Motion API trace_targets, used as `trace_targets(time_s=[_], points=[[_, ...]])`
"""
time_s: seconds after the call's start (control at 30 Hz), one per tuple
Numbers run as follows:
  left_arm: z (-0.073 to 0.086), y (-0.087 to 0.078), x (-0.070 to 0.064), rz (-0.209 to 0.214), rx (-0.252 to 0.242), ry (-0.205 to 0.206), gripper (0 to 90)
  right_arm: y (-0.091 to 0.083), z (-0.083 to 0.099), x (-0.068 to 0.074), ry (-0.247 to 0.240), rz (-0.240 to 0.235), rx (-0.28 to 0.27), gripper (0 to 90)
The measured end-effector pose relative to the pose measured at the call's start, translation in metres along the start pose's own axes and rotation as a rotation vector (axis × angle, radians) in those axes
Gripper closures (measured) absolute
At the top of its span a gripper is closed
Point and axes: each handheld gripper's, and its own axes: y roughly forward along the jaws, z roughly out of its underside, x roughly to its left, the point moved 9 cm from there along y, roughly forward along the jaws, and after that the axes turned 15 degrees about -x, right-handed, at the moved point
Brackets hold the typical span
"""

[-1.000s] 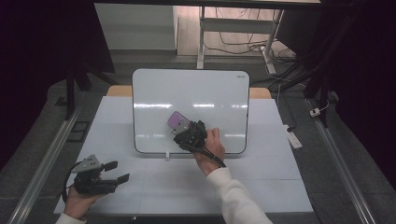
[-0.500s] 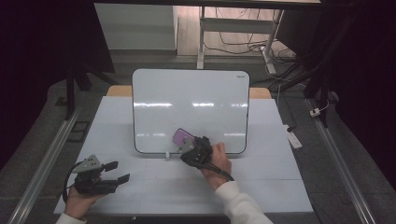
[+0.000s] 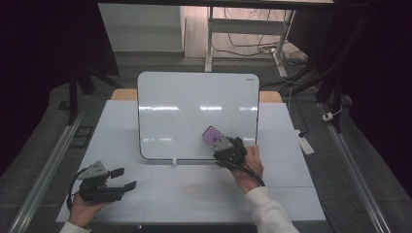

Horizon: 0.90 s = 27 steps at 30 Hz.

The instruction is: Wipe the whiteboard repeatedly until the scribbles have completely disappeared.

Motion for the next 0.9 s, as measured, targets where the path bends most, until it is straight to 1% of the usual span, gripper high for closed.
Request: trace_targets(time_s=[0.1, 0.13, 0.17, 0.27, 0.3, 0.33, 0.37, 0.4, 0.43, 0.47, 0.5, 0.53, 0.57, 0.6, 0.63, 0.67, 0.7, 0.77, 0.8, 0.83, 0.87, 0.9], points=[[0.0, 0.0, -0.001, 0.001, 0.001, 0.0, 25.2, 0.011, -0.021, 0.008, -0.008, -0.009, -0.01, 40.4], [0.0, 0.0, -0.001, 0.001, 0.001, 0.001, 25.2, 0.011, -0.021, 0.008, -0.008, -0.009, -0.01, 40.4], [0.0, 0.0, -0.001, 0.001, 0.0, 0.001, 25.2, 0.02, -0.038, 0.012, -0.014, -0.014, -0.015, 40.4], [0.001, -0.001, 0.0, 0.0, 0.0, -0.001, 25.2, 0.033, -0.062, 0.02, -0.02, -0.025, -0.015, 40.4], [0.001, -0.001, 0.0, 0.0, 0.0, 0.0, 25.2, 0.033, -0.062, 0.02, -0.02, -0.025, -0.015, 40.4], [0.001, -0.001, 0.0, 0.0, 0.0, 0.0, 25.2, 0.037, -0.069, 0.024, -0.029, -0.028, -0.014, 40.4], [0.001, -0.001, 0.0, 0.0, 0.0, -0.001, 25.2, 0.043, -0.079, 0.034, -0.06, -0.042, -0.011, 40.4], [0.001, -0.001, 0.0, 0.0, 0.0, -0.001, 25.2, 0.043, -0.079, 0.034, -0.06, -0.042, -0.011, 40.4], [0.001, -0.001, 0.0, 0.001, 0.0, -0.002, 25.2, 0.045, -0.082, 0.042, -0.074, -0.048, -0.006, 40.4], [0.001, -0.001, 0.0, 0.0, -0.001, -0.002, 25.2, 0.047, -0.083, 0.057, -0.127, -0.069, -0.002, 40.5], [0.0, -0.002, 0.0, -0.002, -0.003, -0.001, 25.2, 0.047, -0.083, 0.057, -0.127, -0.069, -0.002, 40.5], [0.0, -0.002, 0.0, -0.002, -0.003, -0.002, 25.2, 0.047, -0.081, 0.064, -0.145, -0.079, 0.001, 40.5], [0.0, -0.002, 0.0, -0.001, -0.004, -0.002, 25.2, 0.044, -0.075, 0.068, -0.154, -0.093, 0.008, 40.5], [0.0, -0.002, 0.0, -0.001, -0.004, -0.002, 25.2, 0.044, -0.075, 0.068, -0.154, -0.093, 0.008, 40.5], [0.0, -0.001, 0.0, 0.001, -0.002, 0.001, 25.2, 0.038, -0.065, 0.059, -0.117, -0.082, 0.016, 40.4], [0.0, -0.001, 0.0, 0.001, -0.002, 0.001, 25.2, 0.038, -0.065, 0.059, -0.117, -0.082, 0.016, 40.4], [0.0, -0.001, -0.001, 0.002, -0.001, 0.001, 25.2, 0.029, -0.053, 0.044, -0.067, -0.069, 0.011, 40.5], [0.0, 0.001, -0.002, 0.002, -0.001, 0.002, 25.2, 0.016, -0.042, 0.031, -0.01, -0.064, -0.012, 40.5], [0.0, 0.001, -0.002, 0.002, -0.001, 0.002, 25.2, 0.009, -0.037, 0.025, 0.004, -0.05, -0.03, 40.4], [-0.001, 0.002, -0.003, 0.004, 0.002, 0.002, 25.2, 0.001, -0.032, 0.021, 0.026, -0.05, -0.039, 40.4], [-0.001, 0.002, -0.003, 0.004, 0.002, 0.002, 25.2, 0.001, -0.032, 0.021, 0.026, -0.05, -0.039, 40.4], [-0.002, 0.005, -0.004, 0.009, 0.004, 0.006, 25.1, -0.012, -0.021, 0.016, 0.067, -0.055, -0.052, 40.4]])
